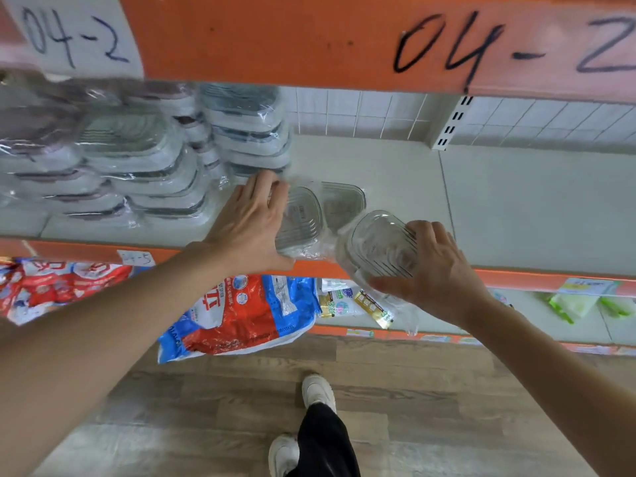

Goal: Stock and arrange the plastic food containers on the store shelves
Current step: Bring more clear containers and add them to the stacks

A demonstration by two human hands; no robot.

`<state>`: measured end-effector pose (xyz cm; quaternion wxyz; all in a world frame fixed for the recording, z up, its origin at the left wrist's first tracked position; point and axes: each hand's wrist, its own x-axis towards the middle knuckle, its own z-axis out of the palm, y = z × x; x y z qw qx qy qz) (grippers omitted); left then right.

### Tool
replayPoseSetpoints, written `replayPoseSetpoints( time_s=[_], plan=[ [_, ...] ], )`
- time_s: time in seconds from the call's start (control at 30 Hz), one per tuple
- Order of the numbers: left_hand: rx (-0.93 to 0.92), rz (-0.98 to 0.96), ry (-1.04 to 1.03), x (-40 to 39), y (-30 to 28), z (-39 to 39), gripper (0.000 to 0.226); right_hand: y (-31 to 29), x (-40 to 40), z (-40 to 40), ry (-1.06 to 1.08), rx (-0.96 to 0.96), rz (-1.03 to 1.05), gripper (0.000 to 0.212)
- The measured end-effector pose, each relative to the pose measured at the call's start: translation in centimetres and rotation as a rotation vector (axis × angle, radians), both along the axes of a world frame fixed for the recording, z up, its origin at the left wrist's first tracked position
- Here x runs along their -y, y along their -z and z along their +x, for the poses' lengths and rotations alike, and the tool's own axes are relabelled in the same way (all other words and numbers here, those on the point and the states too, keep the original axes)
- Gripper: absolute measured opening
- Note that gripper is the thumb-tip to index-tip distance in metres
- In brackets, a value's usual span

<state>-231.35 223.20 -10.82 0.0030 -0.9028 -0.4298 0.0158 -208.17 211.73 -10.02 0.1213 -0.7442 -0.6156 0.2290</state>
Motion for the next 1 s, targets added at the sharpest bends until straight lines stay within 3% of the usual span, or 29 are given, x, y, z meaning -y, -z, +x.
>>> replayPoseSetpoints(
  time_s=[0.17, 0.33, 0.57, 0.83, 1.0],
  plan=[
    [-0.066, -0.021, -0.067, 2.5, -1.4, -6.3, 0.107, -1.7, -0.7, -4.8, -0.215, 0.068, -0.012, 0.091],
    [0.008, -0.054, -0.224, 4.8, -4.4, -13.3, 0.112, -5.2, -1.4, -10.0, -0.382, 0.065, 0.048, 0.100],
    [0.080, -0.058, -0.256, 7.7, -12.6, -19.8, 0.112, -13.1, -1.8, -15.6, -0.608, 0.120, 0.155, 0.092],
    [0.241, 0.106, -0.204, 6.3, -23.7, -20.5, 0.108, -24.7, -2.9, -15.2, -0.539, 0.055, 0.160, 0.081],
    [0.382, 0.178, -0.304, 3.4, -25.6, -17.9, 0.109, -28.0, -5.5, -11.9, -0.391, 0.054, 0.211, 0.082]
  ],
)
